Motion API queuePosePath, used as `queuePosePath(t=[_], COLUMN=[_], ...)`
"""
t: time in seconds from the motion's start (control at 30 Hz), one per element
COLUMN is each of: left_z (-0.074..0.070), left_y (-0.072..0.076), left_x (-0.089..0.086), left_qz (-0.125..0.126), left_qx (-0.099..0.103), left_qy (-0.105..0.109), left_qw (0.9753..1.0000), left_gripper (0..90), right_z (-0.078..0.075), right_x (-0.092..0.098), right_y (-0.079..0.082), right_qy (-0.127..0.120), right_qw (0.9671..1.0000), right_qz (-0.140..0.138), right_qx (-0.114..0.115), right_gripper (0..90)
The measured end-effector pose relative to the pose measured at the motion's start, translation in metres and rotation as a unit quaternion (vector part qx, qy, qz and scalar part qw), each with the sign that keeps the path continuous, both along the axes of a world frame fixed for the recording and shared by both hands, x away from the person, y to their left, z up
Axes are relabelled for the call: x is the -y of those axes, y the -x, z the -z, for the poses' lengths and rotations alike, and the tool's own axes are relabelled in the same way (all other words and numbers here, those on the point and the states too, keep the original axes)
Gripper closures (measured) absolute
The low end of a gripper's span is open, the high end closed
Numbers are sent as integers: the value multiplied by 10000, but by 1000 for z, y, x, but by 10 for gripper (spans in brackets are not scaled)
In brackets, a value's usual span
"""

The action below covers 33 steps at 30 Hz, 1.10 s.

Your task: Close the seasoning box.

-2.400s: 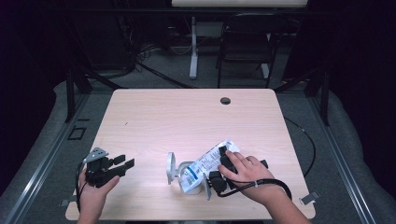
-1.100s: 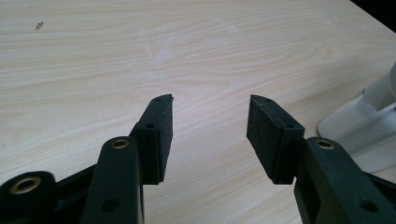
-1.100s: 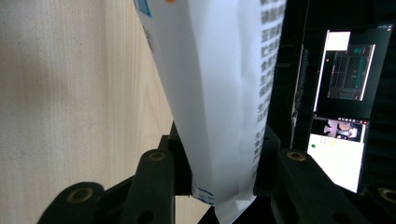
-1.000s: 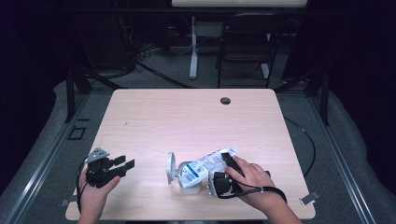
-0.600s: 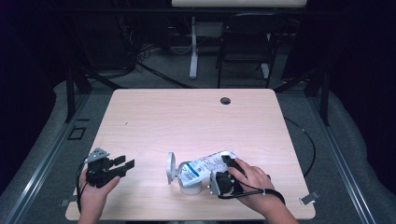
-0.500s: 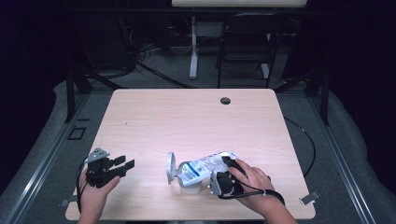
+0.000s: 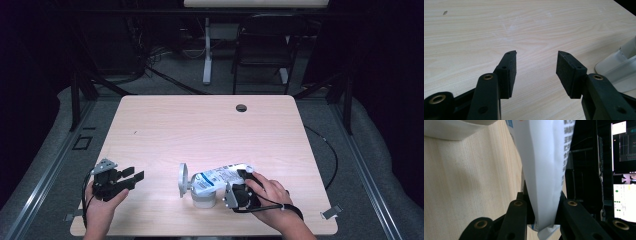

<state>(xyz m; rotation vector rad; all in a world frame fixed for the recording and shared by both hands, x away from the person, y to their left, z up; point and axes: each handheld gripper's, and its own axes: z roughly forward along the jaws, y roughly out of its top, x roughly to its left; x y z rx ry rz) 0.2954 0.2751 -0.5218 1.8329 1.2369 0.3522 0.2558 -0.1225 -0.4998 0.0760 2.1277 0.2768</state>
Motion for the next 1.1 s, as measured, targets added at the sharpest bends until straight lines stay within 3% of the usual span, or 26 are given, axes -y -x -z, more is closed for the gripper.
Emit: queuePosePath(t=[0.27,0.4,0.43,0.47,0.5,0.7,0.83,0.9,1.1], left_z=[1,2,2,3,3,4,4,4,4], left_y=[0,0,0,-1,-1,-1,-1,-1,-1], left_x=[0,1,1,0,0,-1,-1,-2,-3], left_qz=[8,-2,-19,-19,-24,-20,-30,-33,-49], left_qx=[-22,-41,-35,-42,-53,-62,-67,-79,-72], left_qy=[-5,-10,-6,-9,-10,-35,-8,-17,1], left_qw=[10000,10000,10000,10000,10000,10000,10000,10000,10000], left_gripper=[511,511,511,511,511,511,511,511,511], right_z=[-3,-5,-7,-5,-7,-4,-4,-2,-3], right_x=[0,2,3,4,4,8,8,8,10], right_y=[3,5,6,7,8,10,11,11,11], right_qy=[-49,-324,-285,-451,-414,-956,-1067,-1268,-1525], right_qw=[10000,9995,9996,9990,9991,9953,9939,9914,9872], right_qz=[-55,-39,-8,-34,-4,20,75,62,144], right_qx=[28,15,8,-10,-5,-138,-287,-329,-435], right_gripper=[814,814,814,814,814,815,816,817,817])
